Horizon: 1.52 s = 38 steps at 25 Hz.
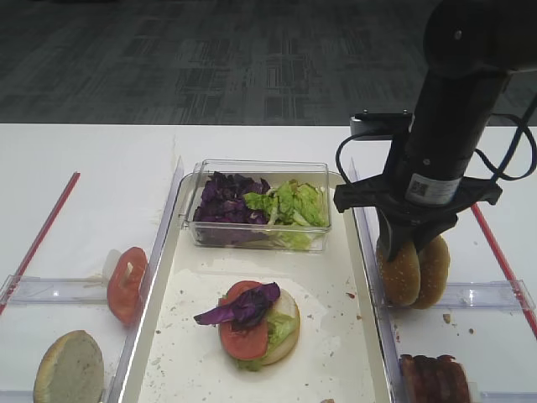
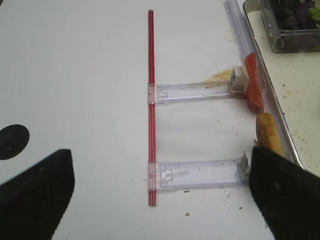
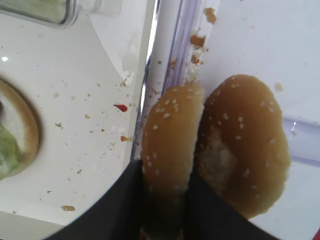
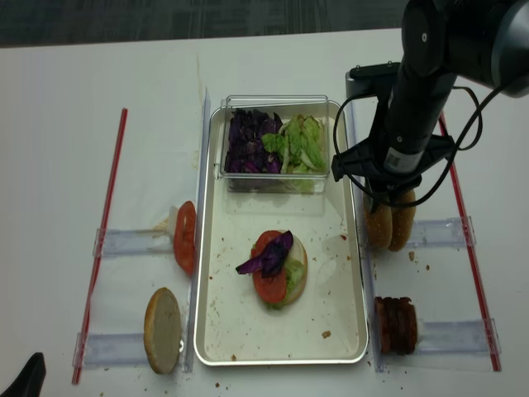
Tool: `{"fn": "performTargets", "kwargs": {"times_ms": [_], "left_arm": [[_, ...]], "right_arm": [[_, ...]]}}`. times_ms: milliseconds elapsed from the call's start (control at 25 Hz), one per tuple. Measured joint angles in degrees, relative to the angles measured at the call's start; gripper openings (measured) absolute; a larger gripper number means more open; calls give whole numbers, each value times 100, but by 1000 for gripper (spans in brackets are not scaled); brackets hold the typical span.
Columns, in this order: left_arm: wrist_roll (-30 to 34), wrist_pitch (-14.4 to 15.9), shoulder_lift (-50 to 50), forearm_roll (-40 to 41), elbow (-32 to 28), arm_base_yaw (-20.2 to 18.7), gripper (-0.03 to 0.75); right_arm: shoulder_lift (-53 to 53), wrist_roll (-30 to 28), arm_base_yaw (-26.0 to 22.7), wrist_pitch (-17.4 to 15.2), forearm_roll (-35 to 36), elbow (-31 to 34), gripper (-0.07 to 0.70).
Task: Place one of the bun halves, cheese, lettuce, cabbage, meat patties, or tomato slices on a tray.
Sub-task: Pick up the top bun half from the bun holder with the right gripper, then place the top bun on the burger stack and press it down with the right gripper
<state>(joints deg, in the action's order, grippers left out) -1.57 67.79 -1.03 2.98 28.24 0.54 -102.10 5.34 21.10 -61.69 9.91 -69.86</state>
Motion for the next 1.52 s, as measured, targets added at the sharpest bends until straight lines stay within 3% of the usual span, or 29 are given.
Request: {"fn": "performTargets", "kwargs": {"times_ms": [240,880,1520], "left_arm": [[0,0,0,0,0,0,685],[0,0,0,0,0,0,685],[0,0,0,-3,0,0,685]], "right_arm": [[141,0,0,-54,0,-11,225],[647,-207,0,-718,241,-447,223],[647,-2728,0,-753,4722,-447,223]]}}
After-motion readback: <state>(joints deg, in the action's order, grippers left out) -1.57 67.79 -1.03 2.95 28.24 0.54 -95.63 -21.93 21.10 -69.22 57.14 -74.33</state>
